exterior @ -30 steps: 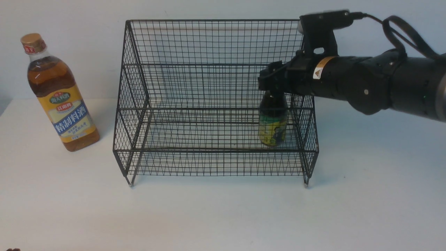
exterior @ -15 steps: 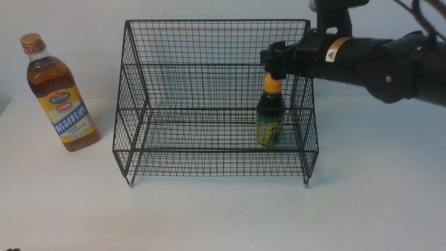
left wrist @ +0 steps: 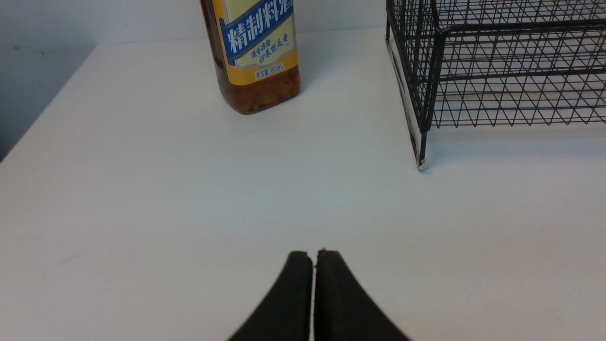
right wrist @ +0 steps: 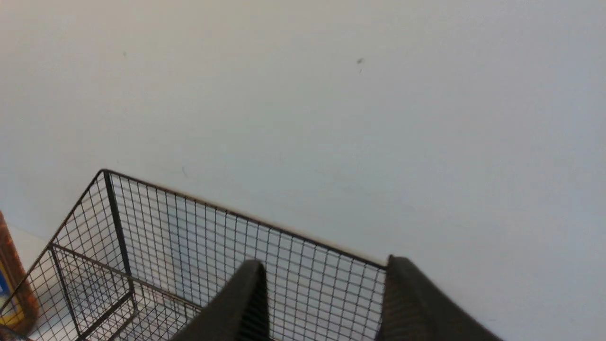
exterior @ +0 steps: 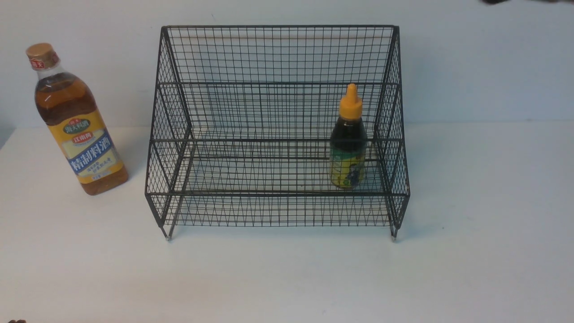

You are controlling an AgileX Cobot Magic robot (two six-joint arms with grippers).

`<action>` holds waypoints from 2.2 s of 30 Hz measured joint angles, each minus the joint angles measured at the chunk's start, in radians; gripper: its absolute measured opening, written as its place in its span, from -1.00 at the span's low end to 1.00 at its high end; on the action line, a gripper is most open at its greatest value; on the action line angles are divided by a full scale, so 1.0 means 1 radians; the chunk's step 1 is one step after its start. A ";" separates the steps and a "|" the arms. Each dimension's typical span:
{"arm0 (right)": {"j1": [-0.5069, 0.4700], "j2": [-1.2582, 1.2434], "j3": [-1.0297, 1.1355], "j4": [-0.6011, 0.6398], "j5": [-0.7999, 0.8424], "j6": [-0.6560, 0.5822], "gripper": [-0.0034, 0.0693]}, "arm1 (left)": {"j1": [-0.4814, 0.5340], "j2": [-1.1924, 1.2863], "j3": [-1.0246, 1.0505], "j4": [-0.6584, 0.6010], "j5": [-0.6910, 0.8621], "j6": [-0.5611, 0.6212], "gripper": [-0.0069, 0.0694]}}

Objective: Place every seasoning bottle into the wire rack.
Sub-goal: Use the left arm to grab the condiment bottle closest to it

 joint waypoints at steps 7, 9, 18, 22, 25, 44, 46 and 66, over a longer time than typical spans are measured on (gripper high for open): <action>0.000 -0.224 -0.002 -0.032 0.169 0.069 -0.92 | 0.000 0.000 0.000 0.000 0.000 0.000 -0.83; 0.000 -0.274 -0.002 -0.037 0.218 0.078 -0.94 | 0.000 0.000 0.000 0.000 0.000 0.000 -0.83; 0.000 -0.529 -0.003 -0.006 0.326 0.085 -0.95 | 0.000 0.000 0.000 0.000 0.000 0.000 -0.83; 0.000 -0.612 -0.006 0.074 0.328 0.085 -0.95 | 0.000 0.000 0.000 0.000 0.000 0.000 -0.83; 0.000 -0.654 -0.011 0.150 0.328 0.085 -0.95 | 0.000 0.000 0.000 0.000 0.000 0.000 -0.83; -0.059 -0.721 0.151 0.170 0.220 -0.154 -0.95 | 0.000 0.000 0.000 0.000 0.000 0.000 -0.83; -0.104 -0.739 0.216 0.179 0.188 -0.171 -0.95 | 0.000 0.000 0.000 0.000 0.000 0.000 -0.83; -0.539 -1.142 1.312 0.195 -0.079 -0.207 -0.95 | 0.000 0.000 0.000 0.000 0.000 0.000 -0.83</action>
